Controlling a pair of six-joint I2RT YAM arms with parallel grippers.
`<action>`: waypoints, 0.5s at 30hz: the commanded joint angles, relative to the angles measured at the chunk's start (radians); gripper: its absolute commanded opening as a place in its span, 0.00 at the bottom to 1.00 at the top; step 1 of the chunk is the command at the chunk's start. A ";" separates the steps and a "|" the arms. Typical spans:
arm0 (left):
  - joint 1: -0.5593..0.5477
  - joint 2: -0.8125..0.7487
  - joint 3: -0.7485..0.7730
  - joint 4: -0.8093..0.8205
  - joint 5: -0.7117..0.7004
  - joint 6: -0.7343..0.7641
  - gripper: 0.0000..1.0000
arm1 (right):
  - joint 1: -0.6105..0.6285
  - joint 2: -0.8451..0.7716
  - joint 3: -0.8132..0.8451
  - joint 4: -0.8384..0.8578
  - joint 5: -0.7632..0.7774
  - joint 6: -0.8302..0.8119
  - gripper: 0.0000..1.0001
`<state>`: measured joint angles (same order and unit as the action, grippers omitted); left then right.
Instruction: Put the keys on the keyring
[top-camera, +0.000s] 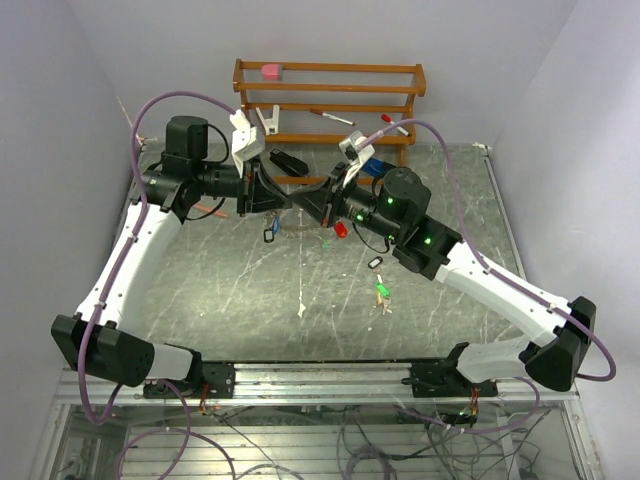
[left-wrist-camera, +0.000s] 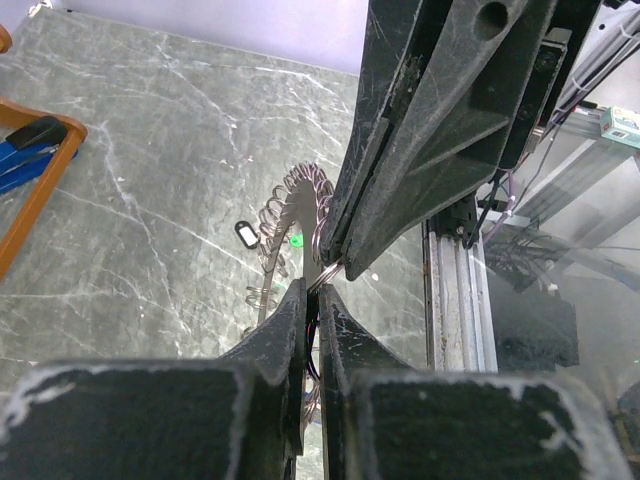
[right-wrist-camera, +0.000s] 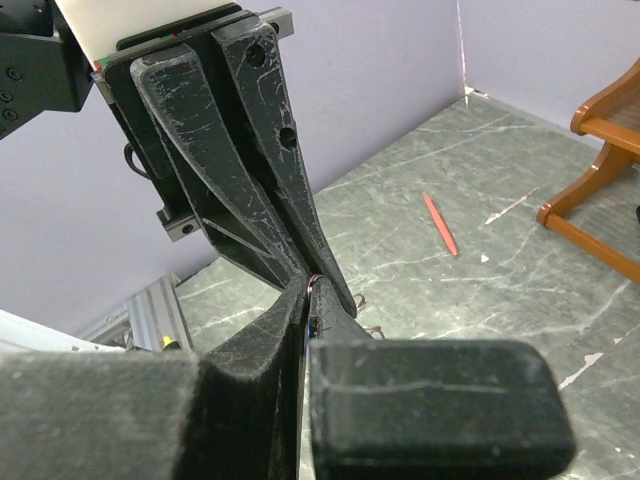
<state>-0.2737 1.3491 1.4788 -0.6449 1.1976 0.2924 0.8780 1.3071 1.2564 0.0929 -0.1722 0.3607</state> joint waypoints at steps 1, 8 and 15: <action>-0.007 -0.012 0.051 -0.030 0.046 0.055 0.07 | 0.001 -0.040 -0.005 0.059 0.002 0.011 0.00; -0.007 -0.001 0.101 -0.121 0.056 0.136 0.07 | 0.000 -0.072 -0.027 0.036 0.042 0.002 0.00; -0.005 0.007 0.159 -0.207 0.058 0.208 0.07 | 0.000 -0.108 -0.058 -0.011 0.074 -0.001 0.00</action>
<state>-0.2813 1.3521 1.5806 -0.8001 1.2236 0.4282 0.8818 1.2388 1.2182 0.1001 -0.1455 0.3614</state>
